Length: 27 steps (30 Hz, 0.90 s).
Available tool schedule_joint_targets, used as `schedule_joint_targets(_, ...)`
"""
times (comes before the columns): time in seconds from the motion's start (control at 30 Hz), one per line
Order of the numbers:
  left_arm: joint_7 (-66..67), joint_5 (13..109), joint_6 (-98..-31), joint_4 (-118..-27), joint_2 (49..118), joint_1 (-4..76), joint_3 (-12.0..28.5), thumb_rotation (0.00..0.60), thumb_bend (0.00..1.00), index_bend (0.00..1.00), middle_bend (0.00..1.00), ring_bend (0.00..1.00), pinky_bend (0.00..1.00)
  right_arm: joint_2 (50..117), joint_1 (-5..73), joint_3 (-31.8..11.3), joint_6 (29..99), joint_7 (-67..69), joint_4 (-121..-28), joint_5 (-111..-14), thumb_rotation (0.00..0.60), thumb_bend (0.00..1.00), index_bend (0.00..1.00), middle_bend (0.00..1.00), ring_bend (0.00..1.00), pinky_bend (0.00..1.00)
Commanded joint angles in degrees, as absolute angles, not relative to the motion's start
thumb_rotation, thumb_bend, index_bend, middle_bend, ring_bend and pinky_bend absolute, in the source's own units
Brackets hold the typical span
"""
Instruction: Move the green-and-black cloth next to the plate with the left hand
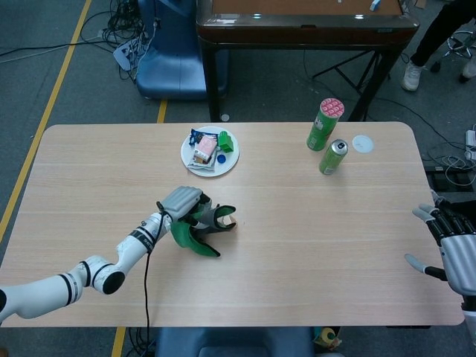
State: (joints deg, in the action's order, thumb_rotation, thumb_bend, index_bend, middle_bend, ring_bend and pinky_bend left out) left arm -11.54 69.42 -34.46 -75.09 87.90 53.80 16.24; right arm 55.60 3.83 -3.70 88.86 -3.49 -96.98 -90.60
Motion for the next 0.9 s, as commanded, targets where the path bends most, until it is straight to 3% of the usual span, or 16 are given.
schedule_joint_targets(0.03,-12.12,70.06,-34.08,-73.02,89.85,55.33,16.51,0.6,0.24,0.7,0.76,0.77,1.0,55.65,3.89,-3.73,88.71,-3.5,-96.93,-90.49,0.6,0.17,0.23,0.22,0.17,0.22)
schedule_joint_targets(0.9,-11.3,76.62,-29.82,-48.26,107.49,63.96,10.38,0.6,0.23,0.62,0.71,0.74,0.98,56.02,5.47,-4.18,85.39,-4.82,-97.23,-88.48,0.6,0.17,0.23,0.22,0.17,0.22)
